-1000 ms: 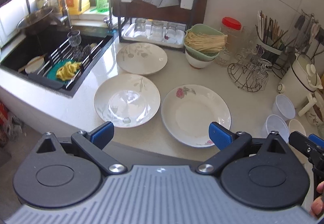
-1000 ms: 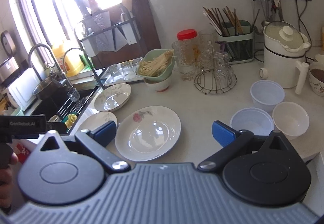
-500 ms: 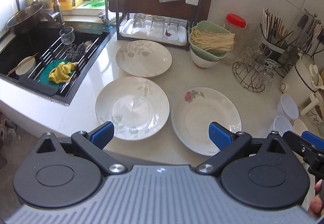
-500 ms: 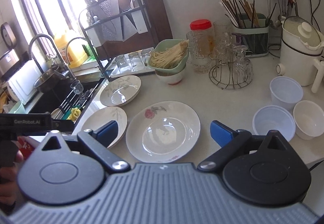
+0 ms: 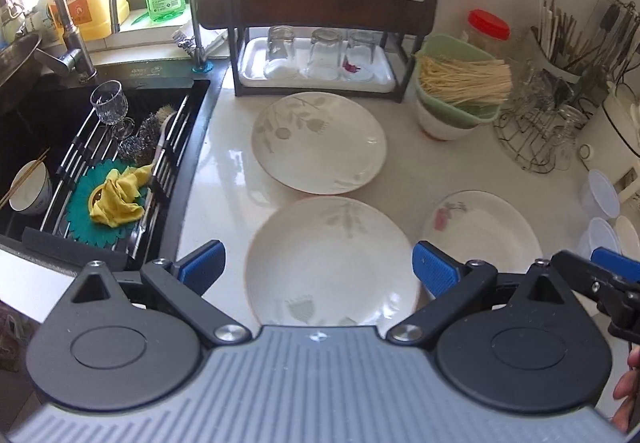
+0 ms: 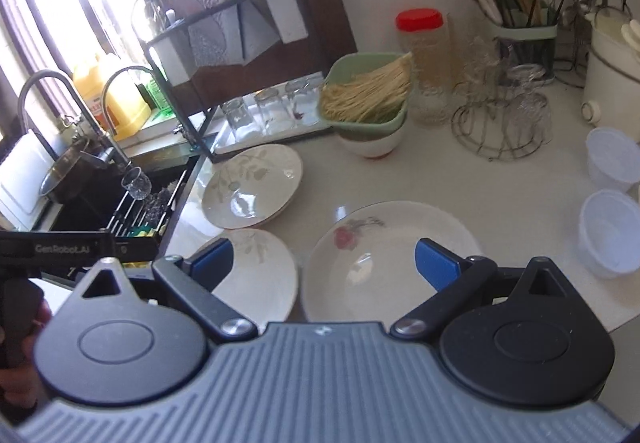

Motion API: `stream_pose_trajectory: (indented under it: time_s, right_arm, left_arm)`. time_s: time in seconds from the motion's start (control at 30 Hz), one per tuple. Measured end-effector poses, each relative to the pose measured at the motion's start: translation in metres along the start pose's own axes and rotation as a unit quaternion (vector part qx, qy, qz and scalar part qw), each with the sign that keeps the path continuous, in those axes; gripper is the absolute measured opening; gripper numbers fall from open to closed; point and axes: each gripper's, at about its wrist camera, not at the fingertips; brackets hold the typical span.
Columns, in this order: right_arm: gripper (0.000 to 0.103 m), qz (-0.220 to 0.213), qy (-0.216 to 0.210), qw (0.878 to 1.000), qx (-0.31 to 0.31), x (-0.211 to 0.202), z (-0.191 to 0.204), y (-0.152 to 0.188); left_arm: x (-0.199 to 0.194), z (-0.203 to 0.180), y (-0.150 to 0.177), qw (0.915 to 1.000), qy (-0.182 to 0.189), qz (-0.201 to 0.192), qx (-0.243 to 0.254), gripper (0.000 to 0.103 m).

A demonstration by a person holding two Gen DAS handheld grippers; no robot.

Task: Organize plates and bowls
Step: 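Move both tools toward the orange-rimmed leaf plate beside the rose plate, then close both grippers on the rim of the leaf plate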

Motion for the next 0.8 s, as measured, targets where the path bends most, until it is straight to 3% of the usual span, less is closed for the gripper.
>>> stream_pose_trajectory:
  time_s: [0.17,0.37,0.6,0.7,0.8]
  right_arm:
    - [0.099,0.028,0.001,1.0,0.005,0.033,0.032,0.006]
    - [0.097,0.052,0.024,0.998,0.023,0.063,0.054,0.014]
    - [0.076,0.098,0.056,0.992,0.064,0.091,0.059,0.03]
    - [0.066,0.114,0.066,0.987,0.095,0.105,0.056,0.038]
    - [0.048,0.131,0.092,0.979,0.128,0.122,0.048,0.048]
  left_arm:
    - [0.029,0.045,-0.008,0.9997,0.023,0.001,0.006,0.101]
    - [0.066,0.065,-0.008,0.9969,0.065,0.011,0.044,0.101]
    - [0.114,0.078,0.005,0.9921,0.09,0.036,0.08,0.099]
    - [0.135,0.085,0.009,0.989,0.108,0.055,0.085,0.086]
    - [0.155,0.093,0.012,0.9859,0.126,0.082,0.073,0.075]
Point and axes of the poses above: each gripper's, at about its wrist camera, not at the fingertips, and x roughly the way its jaws point, z to its left, y to its underside, and after that the axes turned 10 degrees about x, right-handed
